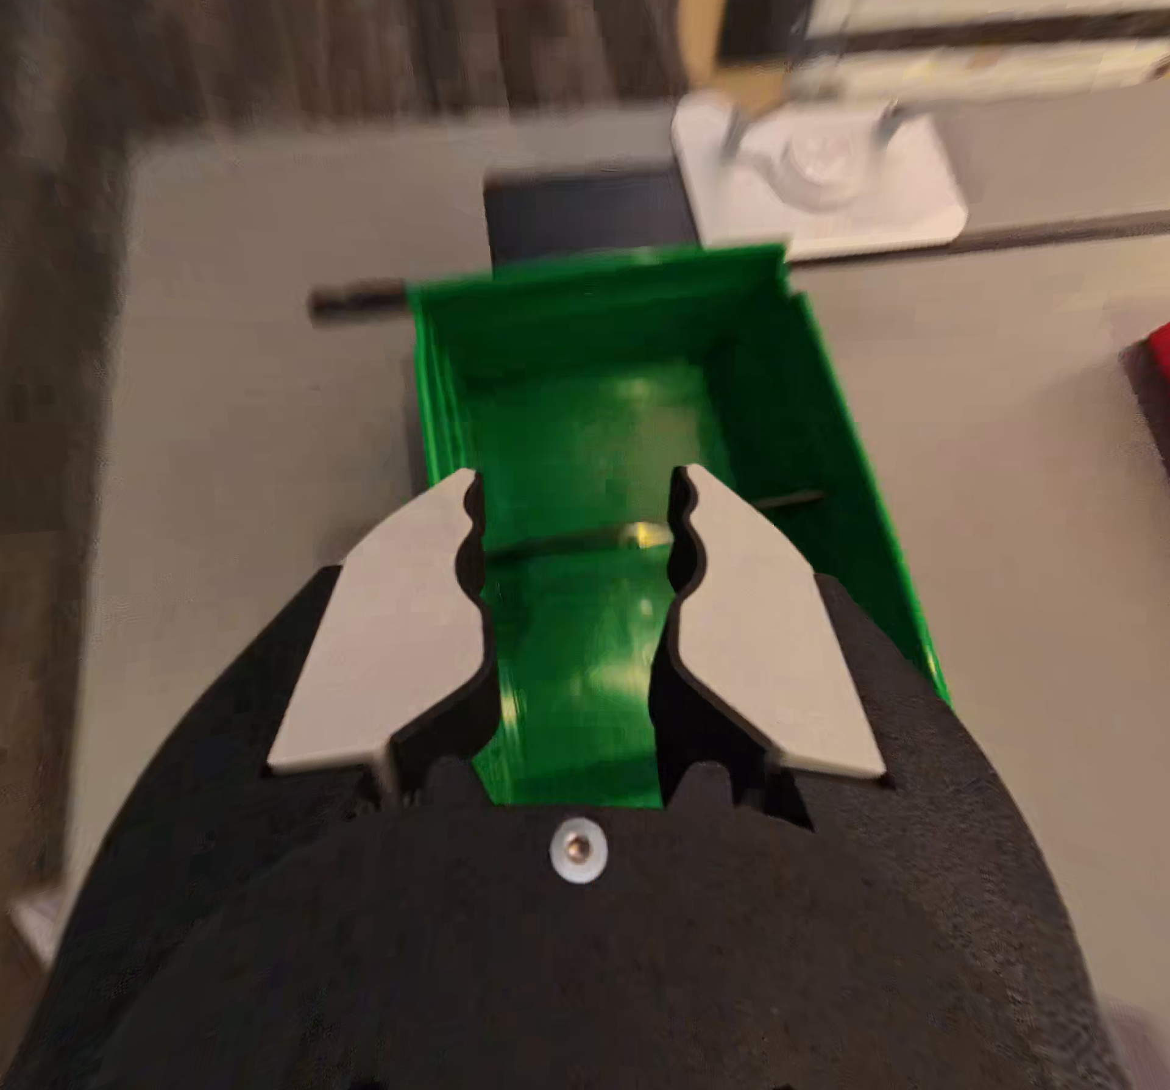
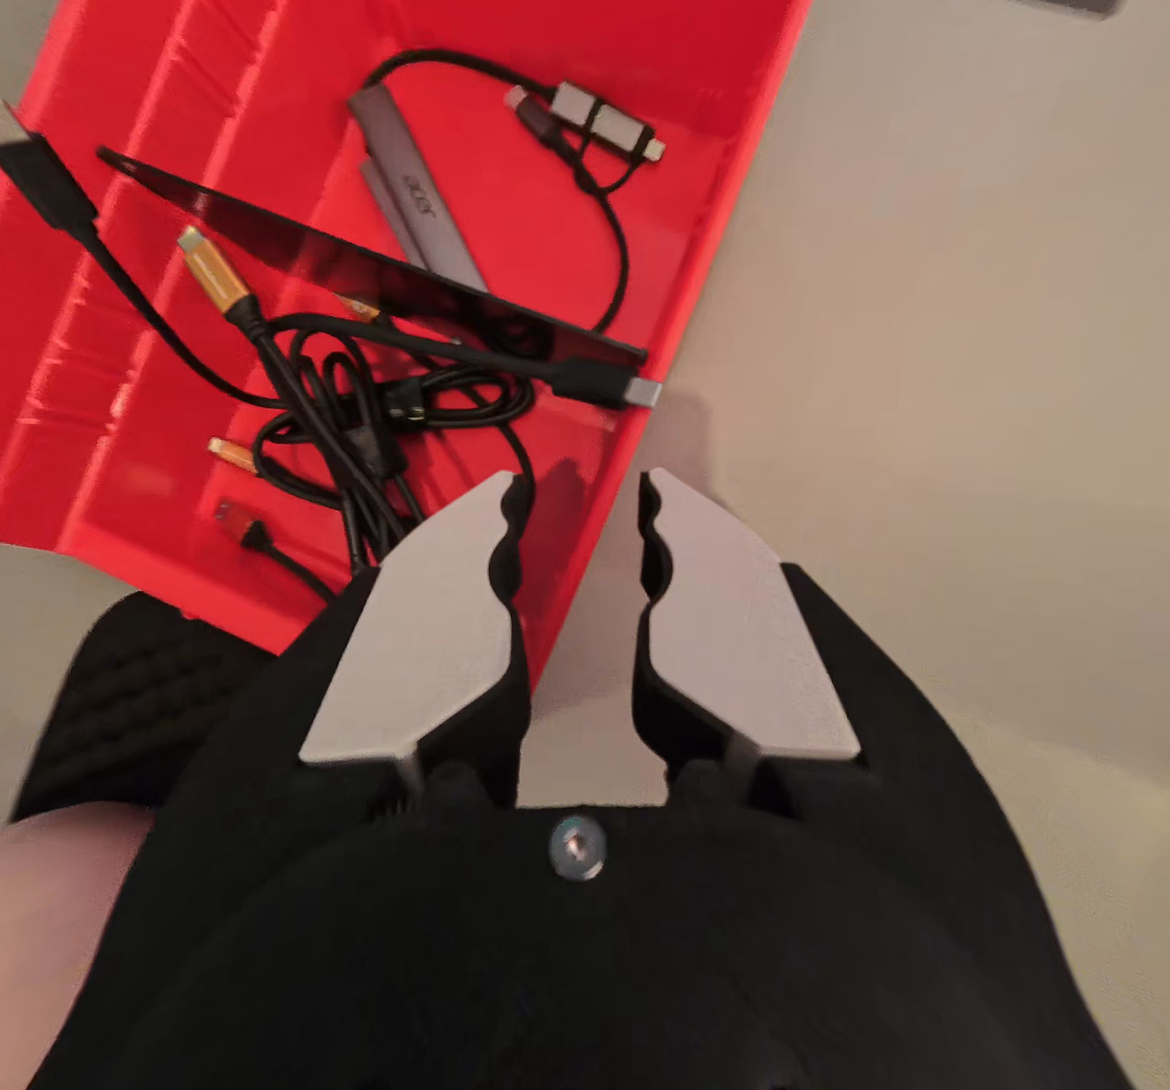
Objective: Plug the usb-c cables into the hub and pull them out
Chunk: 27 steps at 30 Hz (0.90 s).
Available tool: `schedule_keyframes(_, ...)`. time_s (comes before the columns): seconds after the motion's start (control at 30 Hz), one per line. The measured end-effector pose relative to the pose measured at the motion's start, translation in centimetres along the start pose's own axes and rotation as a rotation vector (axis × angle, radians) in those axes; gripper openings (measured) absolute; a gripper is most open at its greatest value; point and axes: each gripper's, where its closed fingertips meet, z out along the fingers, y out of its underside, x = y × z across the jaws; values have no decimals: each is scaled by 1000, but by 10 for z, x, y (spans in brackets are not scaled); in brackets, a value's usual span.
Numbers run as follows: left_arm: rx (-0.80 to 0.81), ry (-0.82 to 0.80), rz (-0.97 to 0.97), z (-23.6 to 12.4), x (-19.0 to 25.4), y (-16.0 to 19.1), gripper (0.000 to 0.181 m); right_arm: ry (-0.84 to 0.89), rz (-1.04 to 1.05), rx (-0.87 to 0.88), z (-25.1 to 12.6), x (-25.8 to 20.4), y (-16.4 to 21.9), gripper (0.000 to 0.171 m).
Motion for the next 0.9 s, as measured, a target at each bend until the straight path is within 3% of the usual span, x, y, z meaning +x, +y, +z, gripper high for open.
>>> schedule_keyframes(0.03,-88,27,-90,6,-13,18,57,-25,21,-15,5,-2,0,33)
schedule_keyframes(0.13,-239,6,-264,20,-50,57,61,5,48,-108,17,5,8,25)
schedule_keyframes(0.3,-462,9,-282,49,-61,102,66,-8,121,-241,32,5,21,14)
schedule_keyframes(0.37,-586,1,-245,61,-61,124,55,0,140,-255,33,5,21,12)
schedule_keyframes(0.43,-676,122,-243,70,-43,139,28,12,148,-268,33,6,22,11)
schedule_keyframes(0.57,-764,127,-169,72,-35,149,11,11,123,-309,34,-4,20,12)
schedule_keyframes(0.9,-937,261,55,85,55,146,14,26,43,-493,61,-63,-7,13)
